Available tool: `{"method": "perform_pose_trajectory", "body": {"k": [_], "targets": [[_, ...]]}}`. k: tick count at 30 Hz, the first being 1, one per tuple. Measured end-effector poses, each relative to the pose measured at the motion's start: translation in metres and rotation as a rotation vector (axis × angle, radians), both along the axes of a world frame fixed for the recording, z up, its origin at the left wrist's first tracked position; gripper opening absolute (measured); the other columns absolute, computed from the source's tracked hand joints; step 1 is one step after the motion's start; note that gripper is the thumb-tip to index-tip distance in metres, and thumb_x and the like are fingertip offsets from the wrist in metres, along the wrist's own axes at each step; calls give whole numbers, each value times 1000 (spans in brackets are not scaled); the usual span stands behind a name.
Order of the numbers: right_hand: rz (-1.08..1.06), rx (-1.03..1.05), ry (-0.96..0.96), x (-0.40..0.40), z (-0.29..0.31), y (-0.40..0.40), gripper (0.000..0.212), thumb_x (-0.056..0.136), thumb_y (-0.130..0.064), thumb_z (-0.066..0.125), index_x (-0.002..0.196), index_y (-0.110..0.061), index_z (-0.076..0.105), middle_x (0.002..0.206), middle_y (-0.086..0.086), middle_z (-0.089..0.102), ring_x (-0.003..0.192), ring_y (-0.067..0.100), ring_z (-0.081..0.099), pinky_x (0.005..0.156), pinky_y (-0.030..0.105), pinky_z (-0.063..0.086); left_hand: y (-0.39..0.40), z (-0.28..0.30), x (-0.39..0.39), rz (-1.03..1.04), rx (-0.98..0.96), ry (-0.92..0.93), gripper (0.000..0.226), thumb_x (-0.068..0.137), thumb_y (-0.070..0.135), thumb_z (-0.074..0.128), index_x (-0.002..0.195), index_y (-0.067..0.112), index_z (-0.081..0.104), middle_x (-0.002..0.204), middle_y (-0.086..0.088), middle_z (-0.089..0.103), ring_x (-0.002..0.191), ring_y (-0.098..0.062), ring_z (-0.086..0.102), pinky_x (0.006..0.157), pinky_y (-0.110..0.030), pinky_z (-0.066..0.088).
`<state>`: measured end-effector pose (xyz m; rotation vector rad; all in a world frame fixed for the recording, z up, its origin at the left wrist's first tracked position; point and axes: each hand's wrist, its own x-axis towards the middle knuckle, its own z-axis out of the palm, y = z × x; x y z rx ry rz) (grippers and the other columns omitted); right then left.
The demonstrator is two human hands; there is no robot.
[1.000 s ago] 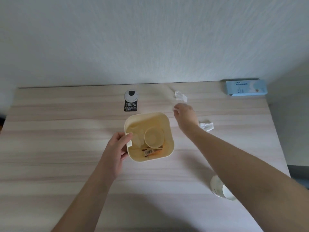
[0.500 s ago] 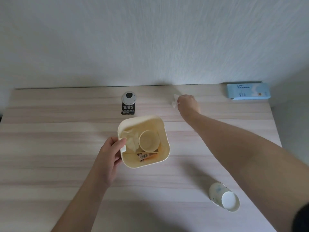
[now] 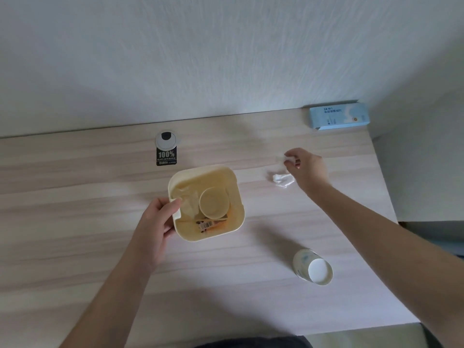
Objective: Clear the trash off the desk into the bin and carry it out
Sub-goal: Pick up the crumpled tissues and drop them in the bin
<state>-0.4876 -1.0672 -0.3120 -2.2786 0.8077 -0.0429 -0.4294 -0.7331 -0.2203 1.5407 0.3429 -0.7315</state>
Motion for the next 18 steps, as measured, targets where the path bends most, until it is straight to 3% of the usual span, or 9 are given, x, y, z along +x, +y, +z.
{"method": "perform_pose_trajectory", "body": {"k": [4,8,10,14,18], "targets": [[90,-62,-13,-30,-16,4,12,81,-17,72,91,-10,71,105,8,64,97,26,58,79,29,44,-9,-2,-6,-42,-21,7,23,75,26,63,78,13,45,44,10,40,39,-4,36,41,-18,32],[194,-137,146,-41,-34,12,12,82,-21,70,93,-16,72,129,5,52,121,29,42,94,36,35,-13,-2,-15,-50,-30,-2,24,72,27,62,78,12,44,45,10,41,39,-4,37,40,-17,34],[199,-140,215,-40,-35,15,15,83,-20,66,98,-16,70,125,6,54,118,30,45,93,36,34,-12,-1,-20,-59,-26,-15,23,74,27,62,81,11,46,45,10,42,39,-4,39,41,-17,34],[184,-97,228,-37,-26,20,18,86,-13,58,102,-14,67,105,11,61,97,34,58,75,32,39,-10,2,-29,-52,-26,-26,20,81,23,62,82,11,45,45,10,41,40,-4,39,41,-16,36],[95,-10,100,-43,-2,27,23,84,-17,65,104,-15,56,91,6,65,84,29,62,67,30,43,-7,2,-38,-50,-33,-25,20,85,20,62,80,12,44,46,9,39,41,-5,38,41,-17,36]]}}
